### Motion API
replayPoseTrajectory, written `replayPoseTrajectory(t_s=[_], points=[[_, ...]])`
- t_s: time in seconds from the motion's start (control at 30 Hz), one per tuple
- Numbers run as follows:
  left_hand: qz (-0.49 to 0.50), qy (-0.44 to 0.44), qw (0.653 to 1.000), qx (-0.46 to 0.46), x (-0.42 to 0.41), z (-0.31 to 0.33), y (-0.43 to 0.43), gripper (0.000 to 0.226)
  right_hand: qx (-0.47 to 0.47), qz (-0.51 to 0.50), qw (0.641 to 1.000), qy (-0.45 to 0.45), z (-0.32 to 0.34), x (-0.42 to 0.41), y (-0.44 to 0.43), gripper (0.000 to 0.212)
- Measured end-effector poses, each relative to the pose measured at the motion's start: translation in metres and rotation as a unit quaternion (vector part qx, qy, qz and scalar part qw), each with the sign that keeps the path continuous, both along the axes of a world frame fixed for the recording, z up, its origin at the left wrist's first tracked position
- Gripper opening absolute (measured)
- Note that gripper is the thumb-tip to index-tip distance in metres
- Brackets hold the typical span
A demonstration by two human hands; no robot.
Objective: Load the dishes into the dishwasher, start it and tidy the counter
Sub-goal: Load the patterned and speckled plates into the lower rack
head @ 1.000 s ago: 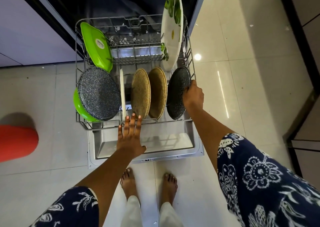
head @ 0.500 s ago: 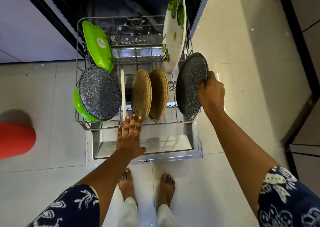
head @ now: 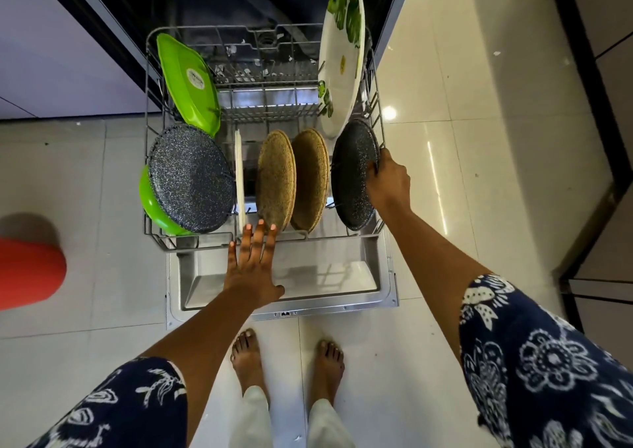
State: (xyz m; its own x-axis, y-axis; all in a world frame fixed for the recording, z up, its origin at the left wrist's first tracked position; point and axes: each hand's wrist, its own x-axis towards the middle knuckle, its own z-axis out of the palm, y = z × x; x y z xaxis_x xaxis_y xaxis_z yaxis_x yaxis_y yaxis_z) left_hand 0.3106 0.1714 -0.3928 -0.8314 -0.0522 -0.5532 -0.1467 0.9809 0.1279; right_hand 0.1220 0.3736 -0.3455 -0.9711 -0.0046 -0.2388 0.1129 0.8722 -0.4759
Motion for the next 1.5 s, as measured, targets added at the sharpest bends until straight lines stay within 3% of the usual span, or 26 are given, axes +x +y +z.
replayPoseTrajectory(t_s=[0.33, 0.73, 1.03, 1.33, 1.4, 1.5], points=[[0.007, -0.005, 1.000, -0.005, 0.001, -0.002, 0.002, 0.124, -0.015, -0.061, 0.993, -0.101, -0.010, -0.023, 0.016, 0.030], [0.010, -0.006, 1.000, -0.008, 0.000, -0.002, 0.003, 0.126, -0.017, -0.085, 0.985, -0.150, -0.010, -0.038, 0.016, 0.033], [0.006, -0.003, 1.000, -0.007, 0.001, -0.007, 0.002, 0.127, 0.002, -0.015, 0.992, -0.125, -0.010, -0.036, 0.002, 0.034], [0.002, 0.020, 1.000, 0.002, 0.002, -0.010, 0.001, 0.126, -0.055, -0.062, 0.990, -0.118, -0.018, -0.044, 0.017, 0.039], [0.001, 0.019, 1.000, 0.000, 0.002, -0.011, 0.001, 0.126, -0.046, -0.047, 0.995, -0.081, -0.016, -0.038, 0.015, 0.054], [0.013, 0.005, 1.000, 0.002, 0.000, -0.011, 0.002, 0.125, -0.074, -0.123, 0.990, 0.000, -0.017, -0.009, 0.018, 0.061]])
